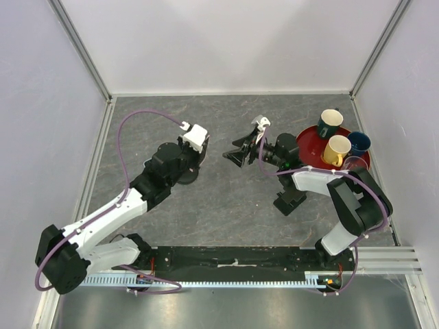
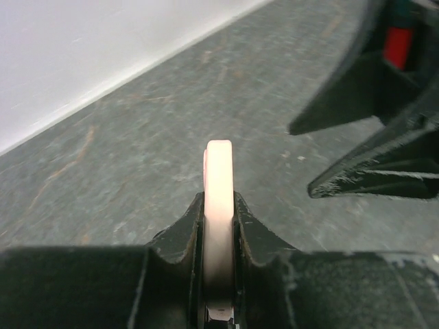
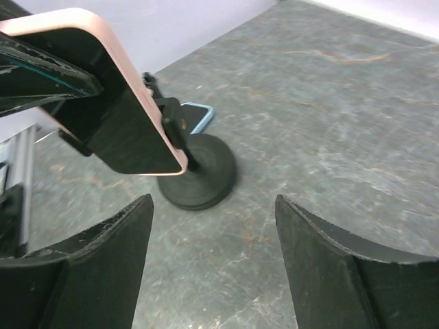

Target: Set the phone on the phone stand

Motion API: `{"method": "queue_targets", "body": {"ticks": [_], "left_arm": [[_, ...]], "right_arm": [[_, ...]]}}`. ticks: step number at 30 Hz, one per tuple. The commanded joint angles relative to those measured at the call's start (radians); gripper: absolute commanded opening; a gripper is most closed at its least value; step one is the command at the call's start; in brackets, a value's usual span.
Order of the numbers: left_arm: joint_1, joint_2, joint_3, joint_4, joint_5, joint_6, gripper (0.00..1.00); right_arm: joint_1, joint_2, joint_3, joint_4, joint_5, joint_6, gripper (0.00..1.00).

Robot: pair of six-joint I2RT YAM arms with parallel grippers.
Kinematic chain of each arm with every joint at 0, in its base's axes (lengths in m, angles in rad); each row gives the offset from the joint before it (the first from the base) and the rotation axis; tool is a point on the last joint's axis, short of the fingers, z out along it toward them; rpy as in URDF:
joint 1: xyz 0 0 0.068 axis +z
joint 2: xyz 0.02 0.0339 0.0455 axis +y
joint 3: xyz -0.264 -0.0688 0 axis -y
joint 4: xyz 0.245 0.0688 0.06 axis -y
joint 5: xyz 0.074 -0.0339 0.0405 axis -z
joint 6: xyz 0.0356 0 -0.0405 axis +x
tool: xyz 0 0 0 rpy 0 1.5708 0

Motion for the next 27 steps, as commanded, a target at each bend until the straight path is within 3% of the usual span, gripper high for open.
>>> {"method": "queue_targets", "body": {"ticks": [1,6,14,27], "left_arm": [[0.001,-0.077,0.015,0.060,0.311,0.081,0.02],[0.014,-0.068,0.038,0.039,0.549,0.064,0.02],[0.189,-0.040,0.039,0.141,0.841,-0.094,0.02],[0.252,0.026,0.050,0.186,0.998,-0.172,0.02]], "right_arm": [[-0.025,-0.005,0.030,0.067,-0.312,-0.004,0.80],[-0.029,0.021,0.068,0.004,-0.462,-0.038,0.84],[-0.029,0.056,0.062,0.122,-0.517,0.036,0.81],[-0.016,0.163,0.099,0.363,-0.520,0.209,0.77]]}}
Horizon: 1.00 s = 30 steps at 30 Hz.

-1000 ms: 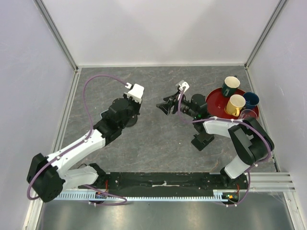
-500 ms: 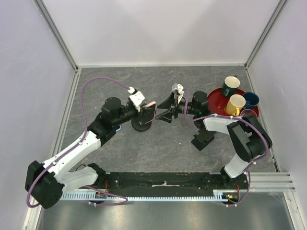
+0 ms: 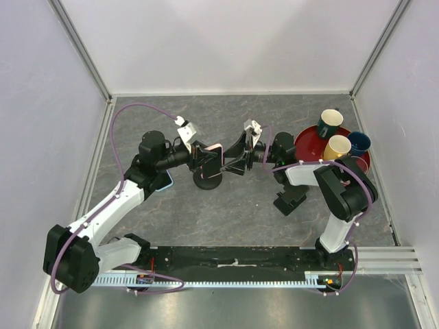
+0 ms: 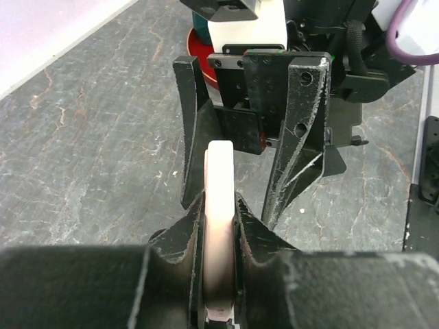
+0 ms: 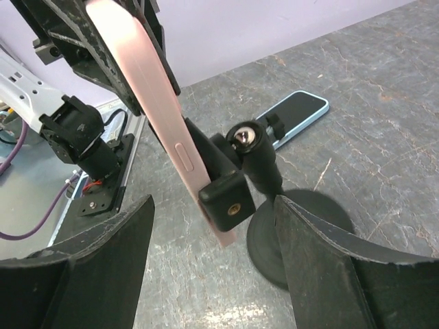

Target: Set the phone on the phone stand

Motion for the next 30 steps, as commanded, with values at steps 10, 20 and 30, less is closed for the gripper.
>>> {"method": "queue_targets", "body": {"ticks": [10,20,30], "left_arm": [[0.035,0.025,0.056,0.169,0.169,-0.115,0.02],[0.102,0.080,0.076,0.226,0.241,-0.167,0.02],[0.132,0.130,0.096,0.218,0.301,-0.165,0.02]], "right_arm": [[0.053,0.061,0.105,0.136,-0.049,0.060,0.69],[0.058,0.067,0.094,0.089,-0.083,0.032,0.68],[0.058,0.120,0.116,0.204,-0.123,0.138,0.67]]}}
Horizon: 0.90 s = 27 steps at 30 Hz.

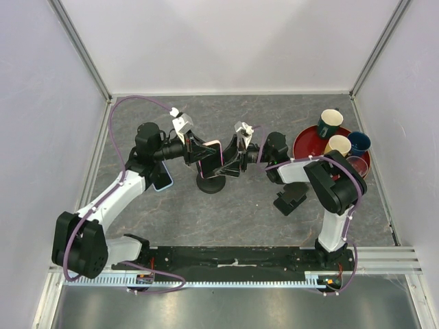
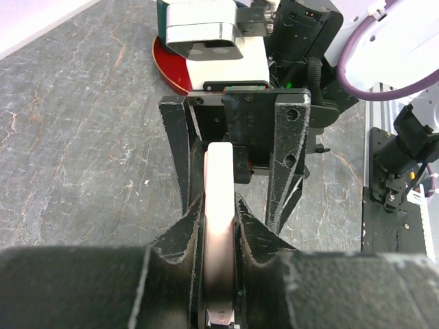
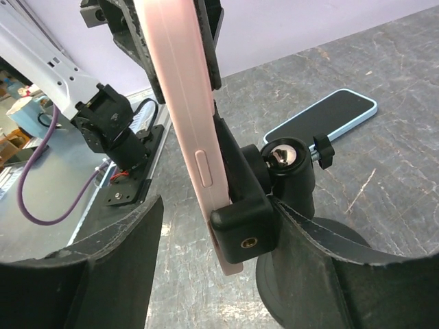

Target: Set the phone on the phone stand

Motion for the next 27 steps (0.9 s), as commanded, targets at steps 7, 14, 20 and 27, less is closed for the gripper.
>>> {"method": "queue_targets", "body": {"ticks": [7,14,20,27], "left_arm": [[0.009,0.030,0.067,0.105,0.053,-0.024,0.02],[0.009,0.039,0.069,0.100,0.035,-0.019,0.02],[0.003,0.025,0.044,0.103,-0.079,-0.002,0.02],[-0.037,0.017,0.035,0.036,-0.329,0.099,0.02]], "right_arm": [[0.008,0.041,0.047,0.269,-0.034,0.162,0.56],[0.008,0.048,0.045,0.300,-0.027,0.190,0.33],[0.008,0.001,0.011,0.205,0.084,0.089,0.00],[0.084,-0.195,-0.124,-0.093,0.547,-0.196,0.00]]}}
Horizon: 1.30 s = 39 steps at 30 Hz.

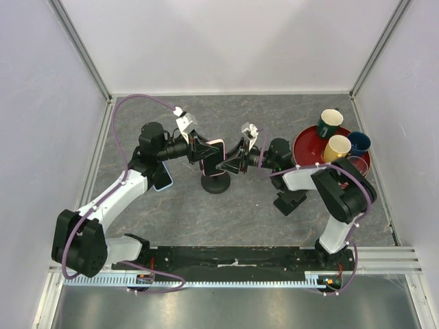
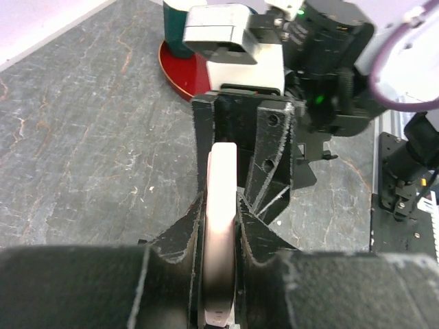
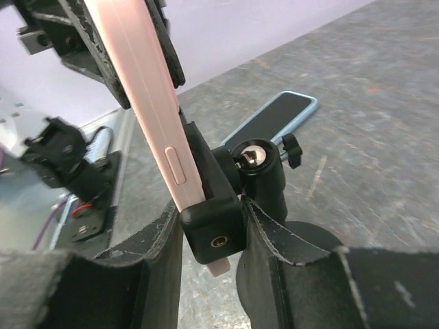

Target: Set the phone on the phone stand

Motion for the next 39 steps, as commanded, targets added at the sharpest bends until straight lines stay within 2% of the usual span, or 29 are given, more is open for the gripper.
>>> {"method": "queue_targets", "body": {"ticks": [1,3,7,11,13,14,15,16,18,21,24,29,32,39], "left_arm": [[-0.029,-0.009,0.014,0.022,-0.299,0.115,0.02],[-0.043,-0.006,0.014,0.013,-0.323,0.143,0.02],[-0.052,-0.006,0.014,0.001,-0.348,0.161,0.02],[-0.052,0.013,0.015,0.005,-0.296,0.151,0.02],[-0.052,0.011,0.014,0.008,-0.281,0.147,0.02],[-0.052,0.010,0.012,0.010,-0.276,0.144,0.02],[-0.052,0.013,0.011,0.015,-0.270,0.143,0.02],[-0.052,0.014,0.011,0.015,-0.253,0.141,0.02],[-0.052,0.017,0.011,0.016,-0.241,0.132,0.02],[-0.052,0.017,0.011,0.015,-0.228,0.129,0.02],[-0.052,0.013,0.005,0.019,-0.225,0.126,0.02],[-0.052,0.002,0.006,0.024,-0.251,0.097,0.02],[-0.052,-0.012,0.005,0.027,-0.285,0.086,0.02],[-0.052,-0.053,-0.005,0.024,-0.388,0.029,0.02]], "right_arm": [[0.101,-0.160,-0.058,-0.128,0.430,-0.225,0.00],[0.140,-0.179,-0.068,-0.132,0.546,-0.247,0.00],[0.184,-0.222,-0.082,-0.197,0.650,-0.313,0.00],[0.189,-0.213,-0.067,-0.232,0.602,-0.333,0.00],[0.187,-0.199,-0.030,-0.275,0.508,-0.364,0.01],[0.184,-0.185,-0.023,-0.301,0.475,-0.371,0.10],[0.181,-0.182,-0.006,-0.322,0.445,-0.388,0.43],[0.178,-0.180,0.002,-0.345,0.414,-0.399,0.53],[0.160,-0.191,0.005,-0.410,0.371,-0.428,0.67],[0.080,-0.223,-0.018,-0.430,0.242,-0.425,0.77],[-0.013,-0.278,-0.082,-0.370,0.158,-0.391,0.84],[-0.122,-0.318,-0.151,-0.196,0.118,-0.269,0.88],[-0.147,-0.303,-0.168,-0.113,0.108,-0.212,0.89],[-0.171,-0.299,-0.191,-0.059,0.159,-0.177,0.90]]}}
